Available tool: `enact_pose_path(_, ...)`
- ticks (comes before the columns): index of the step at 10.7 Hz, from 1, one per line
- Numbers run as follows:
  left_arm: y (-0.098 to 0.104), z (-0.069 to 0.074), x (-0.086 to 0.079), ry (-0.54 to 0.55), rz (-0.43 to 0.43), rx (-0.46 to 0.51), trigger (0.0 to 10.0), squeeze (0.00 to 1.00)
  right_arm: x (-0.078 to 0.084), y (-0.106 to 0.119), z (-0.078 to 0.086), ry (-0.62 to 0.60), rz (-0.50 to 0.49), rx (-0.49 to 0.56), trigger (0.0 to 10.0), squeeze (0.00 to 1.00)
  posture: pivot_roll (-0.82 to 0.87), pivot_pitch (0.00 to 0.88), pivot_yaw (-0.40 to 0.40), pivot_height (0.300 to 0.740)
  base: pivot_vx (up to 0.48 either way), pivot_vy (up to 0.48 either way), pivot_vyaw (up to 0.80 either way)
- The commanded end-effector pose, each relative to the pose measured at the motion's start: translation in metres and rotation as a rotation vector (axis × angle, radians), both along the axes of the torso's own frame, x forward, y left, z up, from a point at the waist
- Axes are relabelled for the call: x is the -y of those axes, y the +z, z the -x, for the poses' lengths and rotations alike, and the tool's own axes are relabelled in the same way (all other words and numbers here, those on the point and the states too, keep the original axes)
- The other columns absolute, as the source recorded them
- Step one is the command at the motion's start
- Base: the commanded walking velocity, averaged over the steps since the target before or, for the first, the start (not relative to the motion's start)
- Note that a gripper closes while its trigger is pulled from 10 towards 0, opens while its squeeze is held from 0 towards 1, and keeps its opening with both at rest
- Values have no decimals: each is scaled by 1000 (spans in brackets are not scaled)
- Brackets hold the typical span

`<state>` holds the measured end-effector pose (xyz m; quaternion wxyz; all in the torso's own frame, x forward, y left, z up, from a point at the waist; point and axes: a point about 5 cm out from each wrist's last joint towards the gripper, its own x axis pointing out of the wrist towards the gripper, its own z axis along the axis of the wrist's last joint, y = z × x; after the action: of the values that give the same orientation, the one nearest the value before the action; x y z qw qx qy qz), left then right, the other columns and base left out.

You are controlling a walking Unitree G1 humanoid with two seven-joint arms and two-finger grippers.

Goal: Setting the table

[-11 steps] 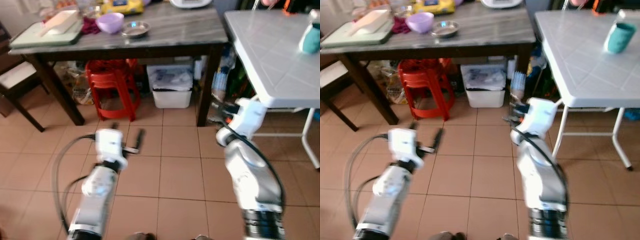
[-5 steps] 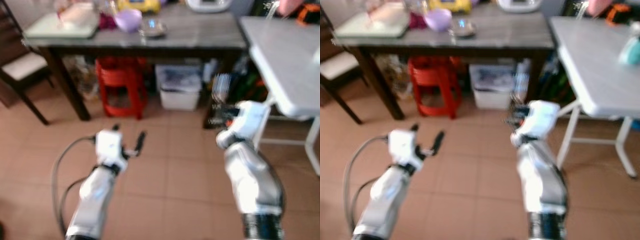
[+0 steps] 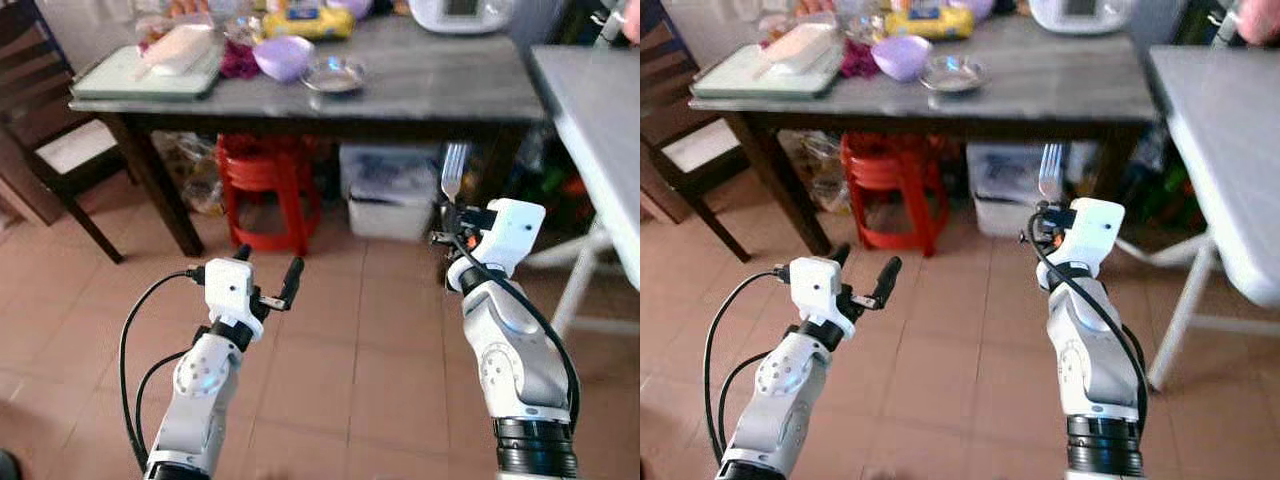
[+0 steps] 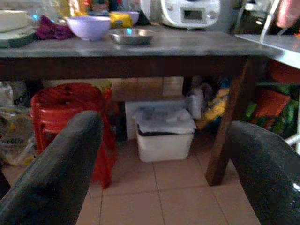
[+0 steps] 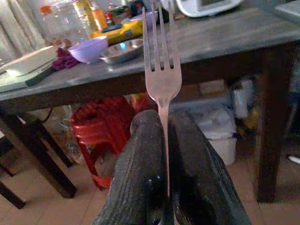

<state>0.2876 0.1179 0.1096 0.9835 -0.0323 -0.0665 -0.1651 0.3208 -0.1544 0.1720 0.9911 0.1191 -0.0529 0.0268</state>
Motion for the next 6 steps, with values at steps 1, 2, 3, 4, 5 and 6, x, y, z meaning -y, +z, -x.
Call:
enact_pose_path(1,-1,1,-7,17,-13,-6,10000,0,-9,4,-1,30,-17,10,10000,0,-58,135,61,740,412,0,-750)
enact_pose_path(2,-2,1,-7,13,-11,-6,10000,0,-9,5,-1,32,-21,14,10000,0,-59,135,61,740,405,0,-581)
enact_pose_path(3,-2,0,-6,12,-10,-7,10000,0,-8,5,-2,31,-23,15,10000,0,-59,135,61,740,409,0,0)
enact_pose_path(4,-2,1,-6,10,-9,-7,10000,0,-8,5,-1,30,-25,15,10000,0,-59,135,61,740,409,0,0)
enact_pose_path(5,-2,1,-5,5,-7,-9,10000,0,-9,5,-2,34,-28,11,10000,0,-59,135,62,740,386,0,-556)
enact_pose_path(6,-2,1,-4,2,-7,-10,10000,0,-10,5,-1,37,-30,10,10000,0,-59,135,62,740,379,0,-781)
